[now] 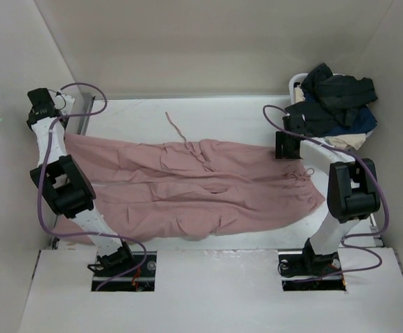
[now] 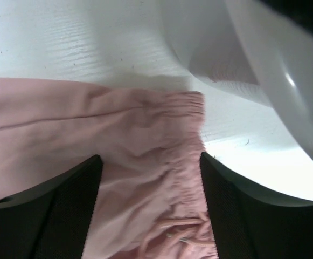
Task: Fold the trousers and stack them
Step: Fold the trousers
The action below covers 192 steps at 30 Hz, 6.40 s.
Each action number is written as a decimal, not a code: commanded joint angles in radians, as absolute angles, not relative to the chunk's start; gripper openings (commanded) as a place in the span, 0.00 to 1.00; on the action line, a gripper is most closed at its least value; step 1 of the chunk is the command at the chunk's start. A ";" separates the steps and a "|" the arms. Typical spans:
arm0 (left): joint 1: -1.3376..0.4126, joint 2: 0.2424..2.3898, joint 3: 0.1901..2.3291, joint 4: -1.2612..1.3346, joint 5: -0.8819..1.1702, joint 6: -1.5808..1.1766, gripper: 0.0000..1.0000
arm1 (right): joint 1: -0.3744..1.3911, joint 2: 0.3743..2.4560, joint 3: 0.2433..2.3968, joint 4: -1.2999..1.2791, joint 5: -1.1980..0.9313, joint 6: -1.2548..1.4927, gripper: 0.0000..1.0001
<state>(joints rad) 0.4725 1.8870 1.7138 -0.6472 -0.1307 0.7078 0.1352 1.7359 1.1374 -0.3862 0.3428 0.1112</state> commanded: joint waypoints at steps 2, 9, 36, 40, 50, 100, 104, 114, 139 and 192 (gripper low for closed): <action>0.496 1.859 1.703 -0.595 -0.163 0.735 0.00 | 0.107 1.815 1.149 -0.411 0.366 0.135 0.85; 0.490 1.865 1.701 -0.595 -0.167 0.745 0.00 | 0.139 1.853 1.212 -0.356 0.336 0.072 0.95; 0.528 1.884 1.692 -0.563 -0.202 0.764 0.00 | 0.174 2.042 1.448 -0.496 0.278 0.075 0.91; 0.521 1.888 1.697 -0.560 -0.202 0.767 0.00 | 0.174 2.040 1.444 -0.489 0.268 0.078 0.32; 0.458 1.871 1.813 -0.529 -0.124 0.765 0.00 | 0.234 1.662 1.202 -0.359 0.478 0.054 0.00; 0.622 1.037 0.844 -0.651 0.100 1.155 0.00 | -0.288 0.853 0.554 -0.135 0.106 0.150 0.07; 0.683 0.962 0.753 -0.643 0.118 1.279 0.02 | -0.323 0.796 0.557 -0.228 0.112 0.130 0.11; 0.683 0.917 0.707 -0.785 0.137 1.347 0.06 | -0.344 0.687 0.578 -0.391 0.173 0.137 0.35; 0.702 0.900 0.697 -0.786 0.124 1.440 0.12 | 0.363 1.386 1.070 -0.534 -0.029 0.147 0.09; 0.601 1.192 0.722 -0.408 0.100 0.922 0.62 | -0.136 1.076 0.796 -0.848 0.419 0.371 0.01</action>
